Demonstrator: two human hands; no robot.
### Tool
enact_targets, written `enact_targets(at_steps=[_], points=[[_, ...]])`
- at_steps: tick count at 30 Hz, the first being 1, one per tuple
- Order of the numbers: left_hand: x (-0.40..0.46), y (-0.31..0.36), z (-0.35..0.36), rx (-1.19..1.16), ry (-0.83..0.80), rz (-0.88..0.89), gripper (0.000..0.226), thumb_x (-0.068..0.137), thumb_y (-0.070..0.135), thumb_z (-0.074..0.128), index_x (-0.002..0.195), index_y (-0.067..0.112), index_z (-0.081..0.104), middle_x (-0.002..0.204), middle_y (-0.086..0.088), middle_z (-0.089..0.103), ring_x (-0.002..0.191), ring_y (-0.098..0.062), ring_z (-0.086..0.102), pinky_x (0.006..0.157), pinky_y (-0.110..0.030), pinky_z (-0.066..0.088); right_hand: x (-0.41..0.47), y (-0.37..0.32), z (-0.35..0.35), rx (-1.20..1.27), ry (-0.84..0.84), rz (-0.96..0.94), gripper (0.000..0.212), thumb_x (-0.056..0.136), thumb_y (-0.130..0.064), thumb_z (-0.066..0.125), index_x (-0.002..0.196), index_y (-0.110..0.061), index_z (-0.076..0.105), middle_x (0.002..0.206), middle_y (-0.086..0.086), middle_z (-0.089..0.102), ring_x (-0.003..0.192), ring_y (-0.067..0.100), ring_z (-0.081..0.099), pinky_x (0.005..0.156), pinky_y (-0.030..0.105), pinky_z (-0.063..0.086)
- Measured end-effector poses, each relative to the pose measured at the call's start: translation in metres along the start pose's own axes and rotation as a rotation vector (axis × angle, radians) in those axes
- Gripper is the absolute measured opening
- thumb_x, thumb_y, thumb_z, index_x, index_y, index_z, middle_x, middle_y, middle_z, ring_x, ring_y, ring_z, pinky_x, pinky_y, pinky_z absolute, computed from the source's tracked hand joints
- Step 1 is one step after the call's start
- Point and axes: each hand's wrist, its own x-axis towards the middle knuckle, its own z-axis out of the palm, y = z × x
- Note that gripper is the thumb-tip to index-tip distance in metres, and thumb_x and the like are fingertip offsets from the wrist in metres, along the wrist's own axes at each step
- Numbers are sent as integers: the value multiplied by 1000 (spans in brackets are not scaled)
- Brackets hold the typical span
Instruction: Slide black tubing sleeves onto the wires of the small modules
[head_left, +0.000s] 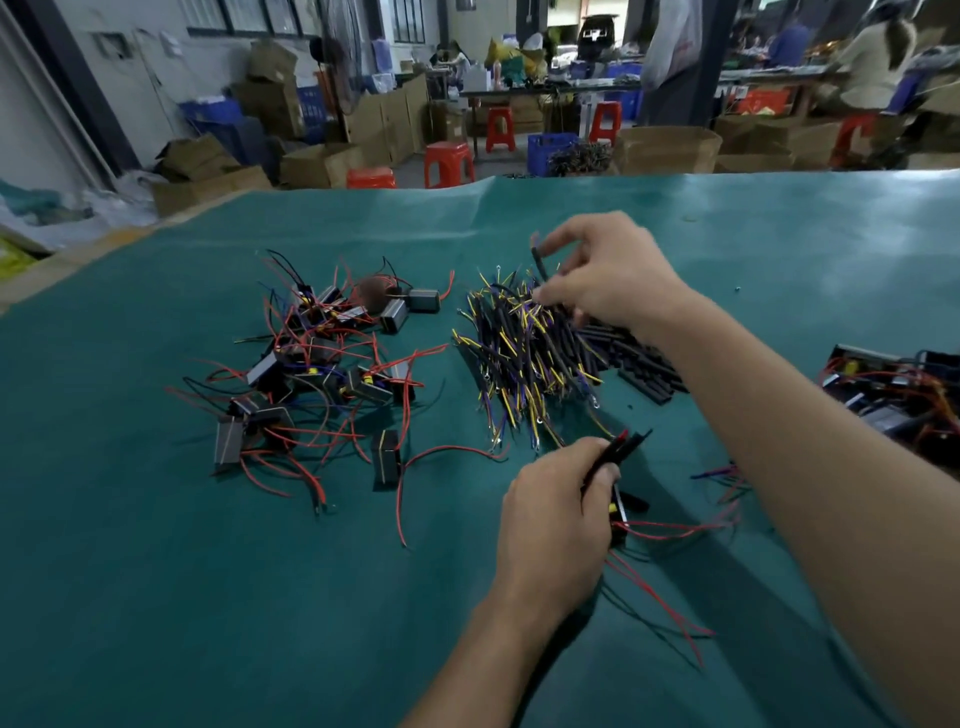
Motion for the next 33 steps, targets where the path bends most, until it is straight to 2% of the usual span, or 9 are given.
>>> enact_targets(at_steps=[3,7,11,15,20,23,26,30,33], points=[[2,-1,2,-71,-58,-68,16,95,34,51,106,27,60,87,2,72,82,-30,68,75,-42,60,9,-27,30,-92,-107,-83,42,74,-17,89,111,-20,69,92,6,73,45,13,69,47,17,49],[1,-2,1,-72,-64,-77,17,95,35,50,107,27,60,84,-1,70,78,-33,67,72,-43,60,24,-34,59,-316,-292,-119,30,84,-33,81,108,-21,68,92,7,70,53,18,72,68,28,62],[2,-3,0,-58,-46,-41,13,95,31,50,96,24,61,80,1,67,79,-31,65,72,-42,58,42,-7,39,-513,-154,-7,6,85,-22,66,87,-19,70,91,15,71,68,28,72,79,37,63],[1,-3,-2,3,-5,14,12,95,27,53,97,24,64,83,3,69,81,-26,64,74,-44,53,30,40,13,-618,-164,196,11,83,-15,66,85,-6,72,77,18,71,62,29,72,69,39,64],[1,0,-2,3,2,26,12,95,25,54,99,23,65,86,1,70,84,-26,65,75,-44,52,18,62,26,-389,-130,245,30,83,-38,79,83,-8,76,65,8,72,64,24,72,65,34,62],[1,1,-3,12,0,28,13,94,27,52,97,22,64,86,1,70,84,-27,64,74,-45,51,17,62,40,-332,-122,212,30,79,-45,83,82,-16,74,75,4,70,74,20,66,72,26,50],[1,2,-3,22,-3,27,16,95,29,51,97,21,64,87,0,70,84,-28,63,74,-45,51,16,63,48,-273,-116,255,21,77,-32,86,81,-15,75,85,8,72,83,23,66,71,25,48],[1,1,-4,31,3,40,14,97,27,53,101,21,65,88,-2,70,85,-29,63,75,-46,51,16,61,39,4,-56,336,16,81,-21,81,75,-8,74,67,6,69,54,15,54,46,22,40],[0,0,-3,11,4,37,12,97,23,55,101,20,66,89,0,70,86,-27,63,76,-44,51,6,57,18,291,-45,340,13,86,-11,74,73,-11,69,55,-1,64,50,13,46,41,22,36]])
